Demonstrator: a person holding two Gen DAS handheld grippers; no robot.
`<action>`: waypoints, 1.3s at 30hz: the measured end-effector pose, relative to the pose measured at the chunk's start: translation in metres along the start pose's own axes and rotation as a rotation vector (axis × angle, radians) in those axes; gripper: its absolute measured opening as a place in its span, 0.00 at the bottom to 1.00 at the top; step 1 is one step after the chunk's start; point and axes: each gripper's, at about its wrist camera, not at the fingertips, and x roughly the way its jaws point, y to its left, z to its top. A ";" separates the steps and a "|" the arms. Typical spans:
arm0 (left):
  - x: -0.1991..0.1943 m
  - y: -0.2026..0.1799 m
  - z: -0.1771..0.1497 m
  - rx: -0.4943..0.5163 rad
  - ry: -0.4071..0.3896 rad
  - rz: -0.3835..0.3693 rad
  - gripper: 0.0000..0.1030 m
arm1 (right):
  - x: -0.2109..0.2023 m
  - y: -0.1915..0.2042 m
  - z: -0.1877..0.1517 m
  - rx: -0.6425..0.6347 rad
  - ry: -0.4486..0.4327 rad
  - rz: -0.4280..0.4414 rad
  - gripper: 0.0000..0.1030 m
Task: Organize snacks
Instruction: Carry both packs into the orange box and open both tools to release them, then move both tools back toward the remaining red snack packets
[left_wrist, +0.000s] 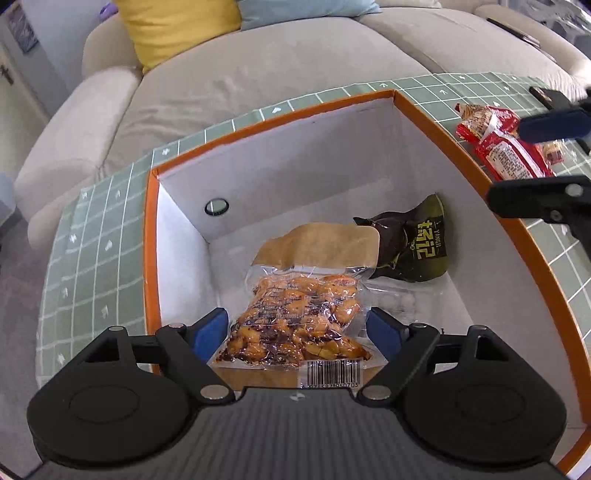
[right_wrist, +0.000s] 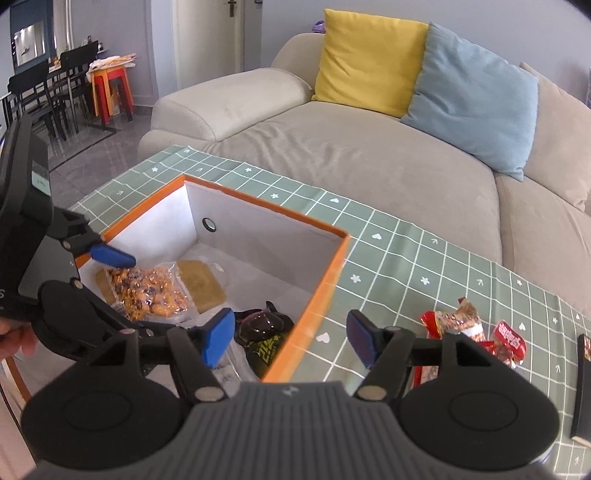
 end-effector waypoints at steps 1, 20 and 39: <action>0.000 0.001 0.000 -0.015 0.004 -0.002 0.96 | -0.001 -0.001 0.000 0.005 0.000 0.001 0.64; -0.024 0.008 0.012 -0.215 -0.076 -0.030 1.00 | -0.015 -0.017 -0.028 0.063 0.009 0.028 0.64; -0.075 -0.071 0.013 -0.185 -0.225 -0.156 0.81 | -0.060 -0.083 -0.097 0.285 -0.074 -0.091 0.68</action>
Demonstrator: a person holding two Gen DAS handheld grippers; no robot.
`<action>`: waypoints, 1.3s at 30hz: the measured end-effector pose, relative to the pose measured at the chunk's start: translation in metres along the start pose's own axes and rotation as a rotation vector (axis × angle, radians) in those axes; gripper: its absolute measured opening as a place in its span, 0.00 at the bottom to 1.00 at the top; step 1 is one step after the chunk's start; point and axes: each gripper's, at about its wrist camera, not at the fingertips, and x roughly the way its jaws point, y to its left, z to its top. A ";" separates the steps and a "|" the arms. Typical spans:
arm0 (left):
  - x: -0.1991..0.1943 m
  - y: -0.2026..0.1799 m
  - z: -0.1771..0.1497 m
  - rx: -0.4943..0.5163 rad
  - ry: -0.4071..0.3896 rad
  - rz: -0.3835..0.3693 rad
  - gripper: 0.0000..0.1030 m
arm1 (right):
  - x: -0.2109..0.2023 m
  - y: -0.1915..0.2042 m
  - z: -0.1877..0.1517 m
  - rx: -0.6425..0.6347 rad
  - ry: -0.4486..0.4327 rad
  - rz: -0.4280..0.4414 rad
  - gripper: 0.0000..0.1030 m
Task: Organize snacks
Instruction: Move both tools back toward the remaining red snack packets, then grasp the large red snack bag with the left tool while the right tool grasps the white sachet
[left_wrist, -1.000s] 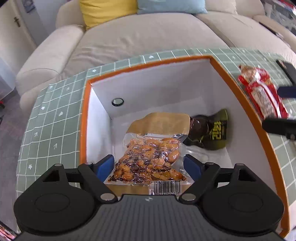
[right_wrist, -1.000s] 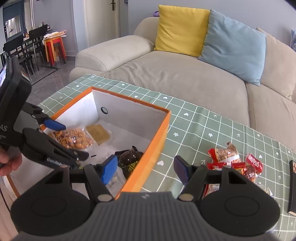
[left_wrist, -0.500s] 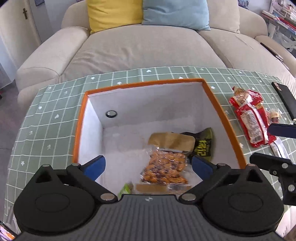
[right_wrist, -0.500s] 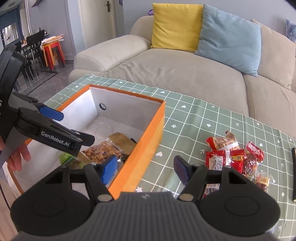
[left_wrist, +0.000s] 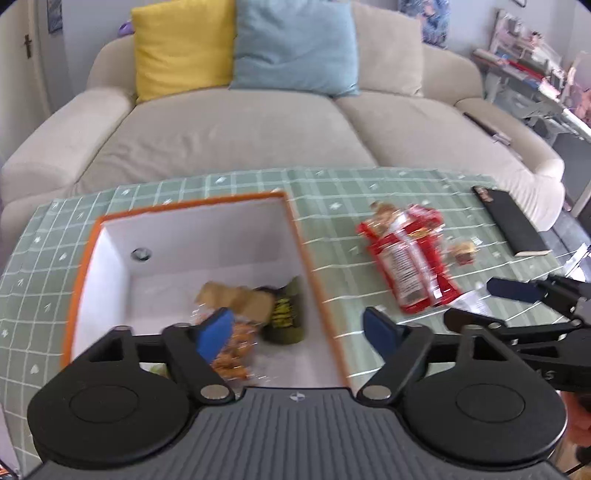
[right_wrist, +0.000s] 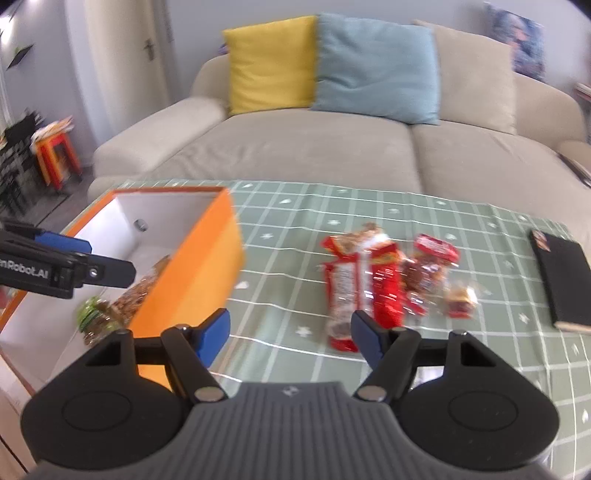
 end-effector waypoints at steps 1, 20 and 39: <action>-0.001 -0.007 0.000 0.002 -0.011 -0.008 0.78 | -0.004 -0.005 -0.003 0.015 -0.011 -0.012 0.68; 0.045 -0.103 -0.011 0.105 0.062 -0.136 0.92 | -0.023 -0.072 -0.062 0.014 -0.065 -0.218 0.78; 0.099 -0.133 -0.015 0.088 0.176 -0.145 0.59 | 0.046 -0.105 -0.081 0.065 0.075 -0.214 0.69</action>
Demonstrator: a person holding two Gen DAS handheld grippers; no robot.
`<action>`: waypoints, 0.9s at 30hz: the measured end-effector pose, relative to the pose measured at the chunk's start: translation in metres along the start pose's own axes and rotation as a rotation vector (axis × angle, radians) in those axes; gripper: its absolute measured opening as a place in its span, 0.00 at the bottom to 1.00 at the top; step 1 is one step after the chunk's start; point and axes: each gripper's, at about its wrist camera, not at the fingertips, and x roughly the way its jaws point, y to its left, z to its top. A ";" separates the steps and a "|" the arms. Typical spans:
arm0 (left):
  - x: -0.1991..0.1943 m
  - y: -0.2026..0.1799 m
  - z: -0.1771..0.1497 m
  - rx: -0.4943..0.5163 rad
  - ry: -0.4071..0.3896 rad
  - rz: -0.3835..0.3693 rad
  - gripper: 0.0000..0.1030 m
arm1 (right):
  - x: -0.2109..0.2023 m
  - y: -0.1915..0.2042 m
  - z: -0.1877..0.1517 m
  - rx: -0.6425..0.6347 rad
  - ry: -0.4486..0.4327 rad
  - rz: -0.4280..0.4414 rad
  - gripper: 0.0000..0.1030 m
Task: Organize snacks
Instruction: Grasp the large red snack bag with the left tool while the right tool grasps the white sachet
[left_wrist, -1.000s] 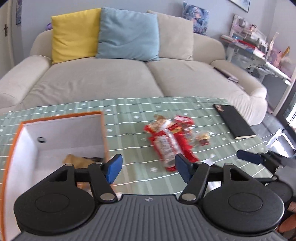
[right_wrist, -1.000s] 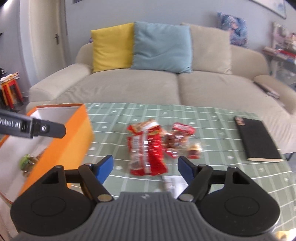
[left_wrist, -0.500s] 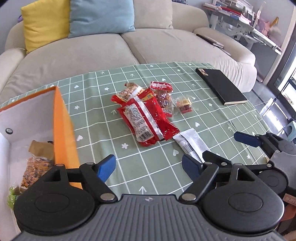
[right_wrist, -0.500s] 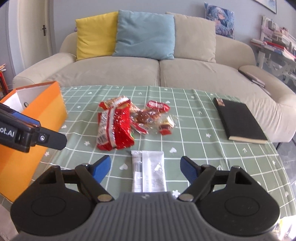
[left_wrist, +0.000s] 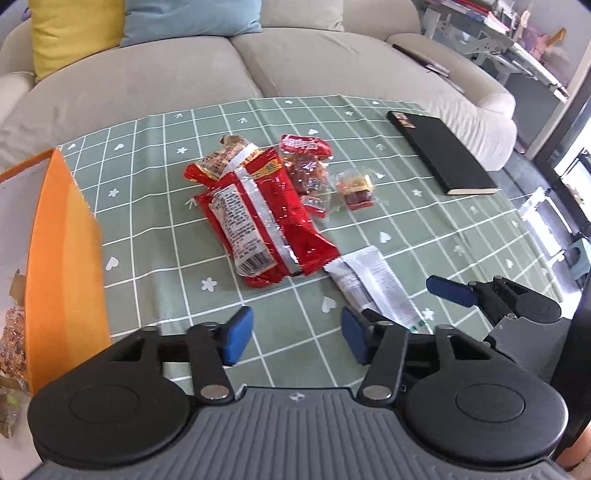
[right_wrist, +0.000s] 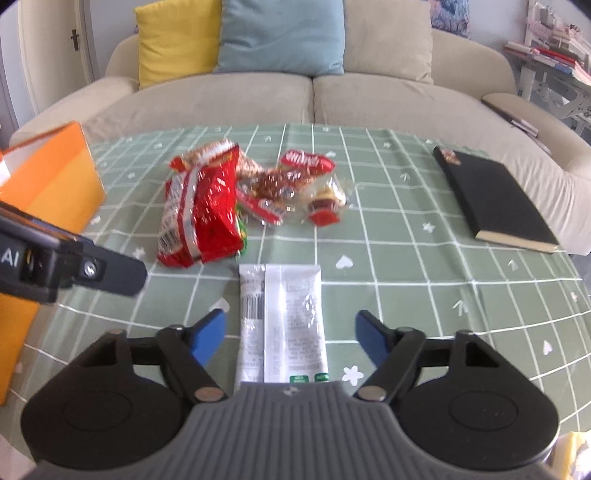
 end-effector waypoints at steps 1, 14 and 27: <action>0.003 0.001 0.001 -0.008 0.005 0.007 0.58 | 0.003 0.000 -0.001 -0.005 0.007 -0.001 0.67; 0.035 0.003 0.016 -0.108 -0.052 0.056 0.78 | 0.029 -0.010 0.006 -0.026 -0.009 0.002 0.50; 0.067 0.017 0.041 -0.302 -0.113 0.078 0.89 | 0.037 -0.028 0.012 -0.011 -0.024 -0.004 0.50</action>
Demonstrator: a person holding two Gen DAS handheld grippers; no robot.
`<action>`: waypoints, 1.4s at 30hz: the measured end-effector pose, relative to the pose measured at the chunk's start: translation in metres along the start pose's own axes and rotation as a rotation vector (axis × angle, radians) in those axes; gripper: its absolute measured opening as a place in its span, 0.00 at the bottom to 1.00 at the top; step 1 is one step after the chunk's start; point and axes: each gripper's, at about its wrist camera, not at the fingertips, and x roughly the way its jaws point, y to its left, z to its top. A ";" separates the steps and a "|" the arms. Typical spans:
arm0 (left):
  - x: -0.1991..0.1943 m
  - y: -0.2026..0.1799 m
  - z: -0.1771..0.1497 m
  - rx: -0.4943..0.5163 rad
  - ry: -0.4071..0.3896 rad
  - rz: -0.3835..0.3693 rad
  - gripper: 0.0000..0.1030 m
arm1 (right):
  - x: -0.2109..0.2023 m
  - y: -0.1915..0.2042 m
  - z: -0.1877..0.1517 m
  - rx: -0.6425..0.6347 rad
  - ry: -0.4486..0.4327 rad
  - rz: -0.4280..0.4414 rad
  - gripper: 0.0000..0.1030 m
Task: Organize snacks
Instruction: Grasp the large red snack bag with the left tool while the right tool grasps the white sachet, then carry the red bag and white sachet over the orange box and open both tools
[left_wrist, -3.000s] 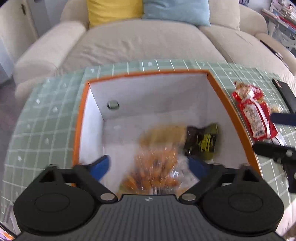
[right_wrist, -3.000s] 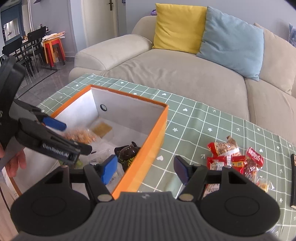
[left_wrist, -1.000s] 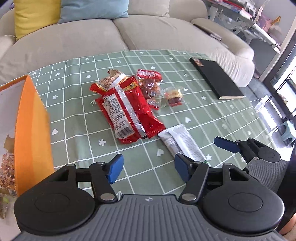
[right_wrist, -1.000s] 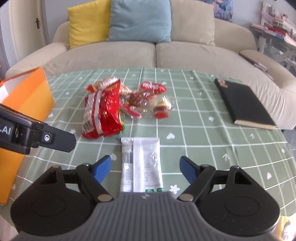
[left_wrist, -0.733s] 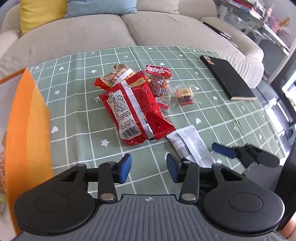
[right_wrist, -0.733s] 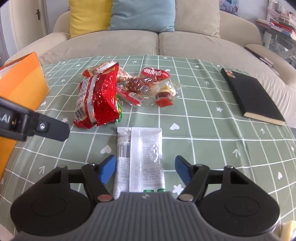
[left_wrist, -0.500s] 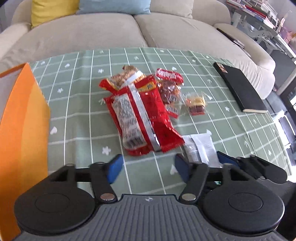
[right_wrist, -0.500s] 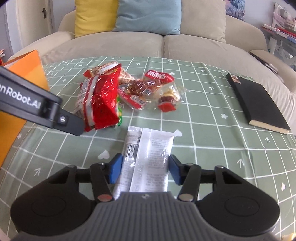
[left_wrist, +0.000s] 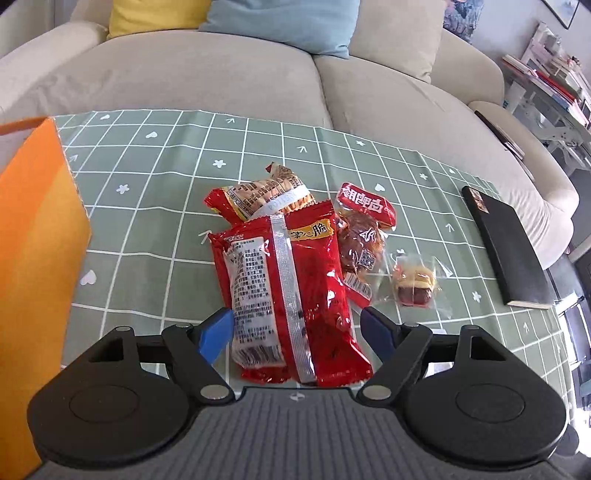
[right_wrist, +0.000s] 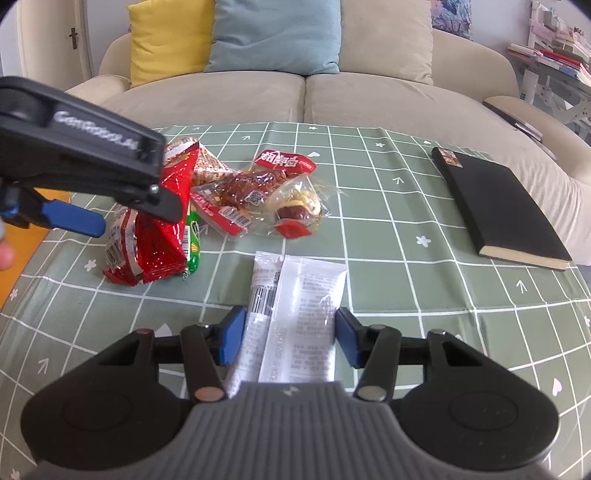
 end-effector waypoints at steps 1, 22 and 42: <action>0.002 0.000 0.000 0.003 0.001 0.006 0.89 | 0.000 0.000 0.000 0.000 0.000 0.000 0.51; -0.022 -0.012 -0.018 0.217 -0.041 0.051 0.74 | -0.004 -0.003 -0.001 0.042 0.012 0.029 0.46; -0.157 0.026 -0.038 0.221 -0.084 0.054 0.74 | -0.083 0.029 0.002 0.171 0.030 0.275 0.46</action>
